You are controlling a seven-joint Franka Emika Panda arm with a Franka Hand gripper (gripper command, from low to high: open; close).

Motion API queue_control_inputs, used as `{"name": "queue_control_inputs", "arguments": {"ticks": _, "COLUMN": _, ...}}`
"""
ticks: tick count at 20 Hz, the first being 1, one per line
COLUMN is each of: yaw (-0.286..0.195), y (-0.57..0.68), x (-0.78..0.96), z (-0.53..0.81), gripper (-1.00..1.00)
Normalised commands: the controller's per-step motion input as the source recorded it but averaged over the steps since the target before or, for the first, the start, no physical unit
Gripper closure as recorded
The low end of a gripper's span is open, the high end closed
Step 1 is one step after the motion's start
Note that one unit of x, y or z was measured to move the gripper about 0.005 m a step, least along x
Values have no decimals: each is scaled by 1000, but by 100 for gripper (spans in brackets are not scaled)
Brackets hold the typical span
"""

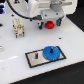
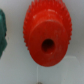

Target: Insert the blue gear onto the right peg, followed by the red gear

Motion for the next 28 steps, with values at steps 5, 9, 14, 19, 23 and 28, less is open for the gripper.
{"name": "queue_control_inputs", "arguments": {"ticks": 5, "yaw": 0, "y": 36, "x": -41, "z": 3, "gripper": 100}}
{"name": "queue_control_inputs", "arguments": {"ticks": 9, "yaw": 0, "y": 34, "x": -40, "z": 19, "gripper": 100}}
{"name": "queue_control_inputs", "arguments": {"ticks": 14, "yaw": 0, "y": 29, "x": 10, "z": 173, "gripper": 100}}
{"name": "queue_control_inputs", "arguments": {"ticks": 19, "yaw": 0, "y": 3, "x": 274, "z": 548, "gripper": 100}}
{"name": "queue_control_inputs", "arguments": {"ticks": 23, "yaw": 0, "y": -146, "x": 518, "z": 616, "gripper": 100}}
{"name": "queue_control_inputs", "arguments": {"ticks": 28, "yaw": 0, "y": -262, "x": 709, "z": 529, "gripper": 100}}
